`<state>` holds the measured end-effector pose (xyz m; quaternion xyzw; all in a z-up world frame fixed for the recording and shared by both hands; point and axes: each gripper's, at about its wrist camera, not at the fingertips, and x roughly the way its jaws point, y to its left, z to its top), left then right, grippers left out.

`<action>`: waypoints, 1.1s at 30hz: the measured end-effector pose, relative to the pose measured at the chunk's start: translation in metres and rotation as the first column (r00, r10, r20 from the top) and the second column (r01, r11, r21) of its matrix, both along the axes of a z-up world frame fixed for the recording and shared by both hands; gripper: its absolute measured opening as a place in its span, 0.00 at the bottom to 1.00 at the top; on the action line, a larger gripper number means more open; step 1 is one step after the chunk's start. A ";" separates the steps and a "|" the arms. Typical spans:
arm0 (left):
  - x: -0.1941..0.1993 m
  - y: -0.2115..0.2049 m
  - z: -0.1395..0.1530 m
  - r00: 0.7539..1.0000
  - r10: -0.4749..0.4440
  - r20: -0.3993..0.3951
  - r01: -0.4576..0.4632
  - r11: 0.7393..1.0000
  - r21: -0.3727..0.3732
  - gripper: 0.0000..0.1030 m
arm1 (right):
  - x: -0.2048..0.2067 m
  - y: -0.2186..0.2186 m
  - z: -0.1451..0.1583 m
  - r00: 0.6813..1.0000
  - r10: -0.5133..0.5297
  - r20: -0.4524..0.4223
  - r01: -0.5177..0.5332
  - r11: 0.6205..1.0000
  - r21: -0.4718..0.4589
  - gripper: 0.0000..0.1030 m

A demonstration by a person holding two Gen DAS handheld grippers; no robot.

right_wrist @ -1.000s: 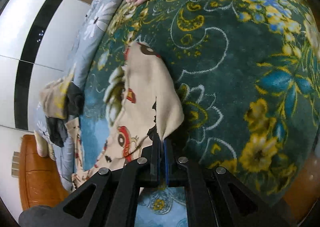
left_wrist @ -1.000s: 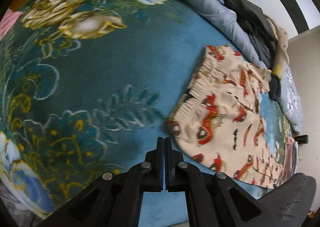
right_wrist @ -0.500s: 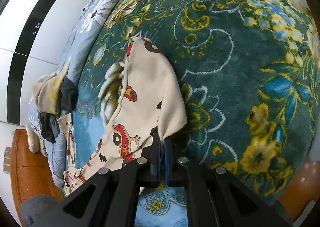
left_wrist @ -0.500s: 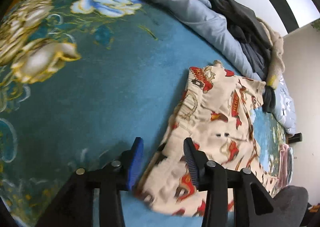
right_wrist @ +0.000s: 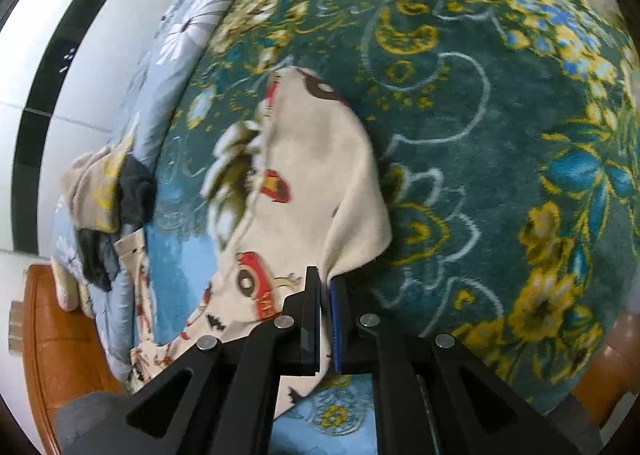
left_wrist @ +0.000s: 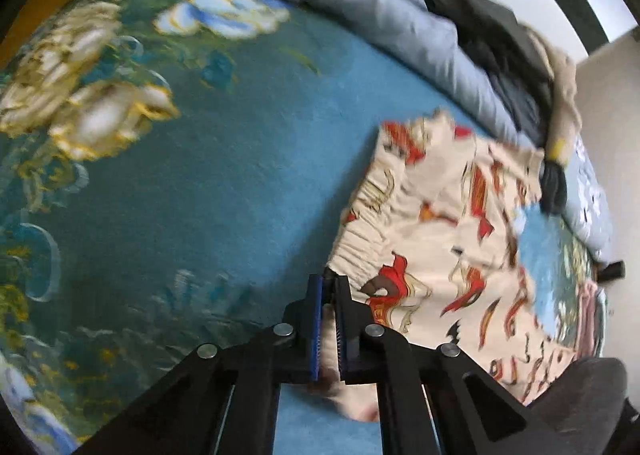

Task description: Fold clothes

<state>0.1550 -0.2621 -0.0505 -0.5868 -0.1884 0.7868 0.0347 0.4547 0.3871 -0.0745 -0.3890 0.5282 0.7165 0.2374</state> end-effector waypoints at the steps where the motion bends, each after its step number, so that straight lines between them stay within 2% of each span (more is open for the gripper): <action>1: 0.001 -0.006 0.002 1.000 0.003 -0.002 -0.003 0.999 -0.036 0.06 | -0.001 -0.001 0.001 1.000 0.015 -0.009 -0.015 1.000 -0.004 0.06; 3: 0.004 -0.026 -0.005 0.999 0.039 0.026 -0.036 0.995 -0.098 0.06 | -0.003 -0.002 0.002 0.999 0.038 -0.027 -0.039 0.999 -0.010 0.06; 4: 0.004 -0.036 -0.014 0.996 0.065 0.056 -0.059 0.993 -0.104 0.06 | -0.002 -0.002 0.001 0.999 0.035 -0.035 -0.036 0.999 -0.016 0.08; 7: 0.008 -0.048 -0.030 0.989 0.103 0.109 -0.097 0.994 -0.057 0.09 | 0.002 0.001 -0.009 0.999 0.002 -0.054 -0.005 0.999 -0.048 0.20; 11: 0.008 -0.055 -0.028 0.984 0.122 0.128 -0.124 0.992 0.010 0.10 | 0.005 0.007 -0.020 0.992 -0.068 -0.106 0.058 0.994 -0.094 0.26; 12: 0.007 -0.057 -0.026 0.984 0.124 0.131 -0.129 0.991 0.029 0.11 | 0.006 0.009 -0.022 0.987 -0.097 -0.129 0.083 0.990 -0.111 0.30; 15: 0.007 -0.070 -0.017 0.979 0.160 0.124 -0.169 0.983 0.067 0.14 | 0.007 0.018 -0.030 0.964 -0.186 -0.189 0.151 0.971 -0.183 0.32; 19: 0.004 -0.074 -0.005 0.980 0.171 0.102 -0.178 0.982 0.064 0.15 | 0.002 0.027 -0.033 0.922 -0.285 -0.261 0.213 0.938 -0.272 0.35; 22: -0.004 -0.061 0.001 0.983 0.160 0.087 -0.166 0.984 0.066 0.17 | -0.006 0.033 -0.024 0.907 -0.307 -0.287 0.230 0.934 -0.274 0.35; 24: -0.005 -0.055 0.005 0.985 0.151 0.080 -0.157 0.985 0.076 0.18 | -0.012 0.035 -0.014 0.910 -0.291 -0.296 0.222 0.943 -0.247 0.35; 27: -0.005 -0.055 0.010 0.989 0.127 0.070 -0.132 0.987 0.087 0.19 | -0.025 0.033 0.003 0.934 -0.205 -0.293 0.157 0.971 -0.179 0.35; 31: -0.016 -0.032 0.011 0.992 0.099 0.074 -0.106 0.990 0.093 0.22 | -0.046 0.022 0.019 0.956 0.002 -0.294 -0.036 0.993 -0.110 0.35; 33: -0.016 -0.028 0.015 0.993 0.093 0.067 -0.100 0.990 0.102 0.22 | -0.043 0.023 0.024 0.965 0.008 -0.263 -0.024 0.998 -0.061 0.35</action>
